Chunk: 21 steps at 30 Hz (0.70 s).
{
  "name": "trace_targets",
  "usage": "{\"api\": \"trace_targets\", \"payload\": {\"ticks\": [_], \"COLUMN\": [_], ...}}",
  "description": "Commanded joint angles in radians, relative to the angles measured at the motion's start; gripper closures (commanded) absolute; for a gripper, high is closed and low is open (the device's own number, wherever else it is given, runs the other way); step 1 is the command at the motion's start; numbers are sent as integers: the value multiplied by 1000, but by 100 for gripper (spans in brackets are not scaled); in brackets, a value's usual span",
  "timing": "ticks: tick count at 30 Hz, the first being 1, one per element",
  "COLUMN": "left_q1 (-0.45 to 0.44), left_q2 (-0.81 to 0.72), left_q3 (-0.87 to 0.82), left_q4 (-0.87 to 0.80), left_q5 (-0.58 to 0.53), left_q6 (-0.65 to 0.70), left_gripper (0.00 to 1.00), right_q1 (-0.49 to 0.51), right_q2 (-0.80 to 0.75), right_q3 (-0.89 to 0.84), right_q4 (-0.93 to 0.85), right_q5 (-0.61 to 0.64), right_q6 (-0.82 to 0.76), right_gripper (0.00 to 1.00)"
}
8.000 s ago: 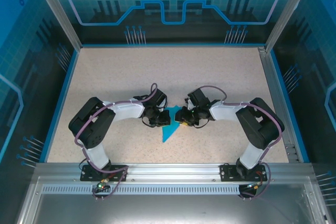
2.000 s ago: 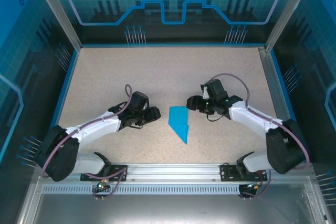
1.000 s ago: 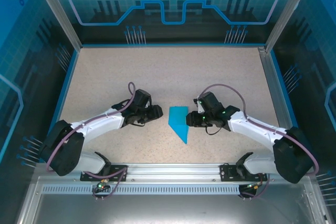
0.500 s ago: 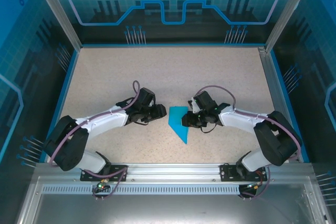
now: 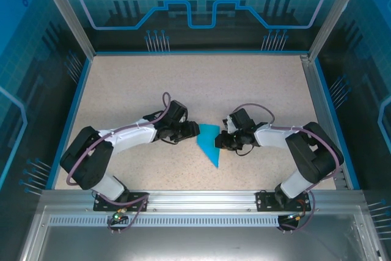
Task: Fold a paper plane with a square sheet of paper (pick it up from the middle)
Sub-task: Fold the wing for the fifth time at the center of the table.
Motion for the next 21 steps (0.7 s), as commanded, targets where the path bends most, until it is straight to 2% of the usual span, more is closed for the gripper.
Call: {"api": "trace_targets", "payload": {"ticks": [1,8,21], "left_q1": [-15,-29,-45], "left_q2": [32,90,162], "left_q3": [38,71,56], "left_q4": [-6,-31,67], "left_q5": [43,67,138], "left_q6": [-9,-38,-113], "left_gripper": [42,46,51], "right_q1": [-12,-20,-31], "right_q2": [35,57,55], "right_q3": [-37,-51,-67], "right_q4": [26,38,23], "right_q5": [-4,2,29], "right_q6": [14,22,24], "right_gripper": [79,79,79]}}
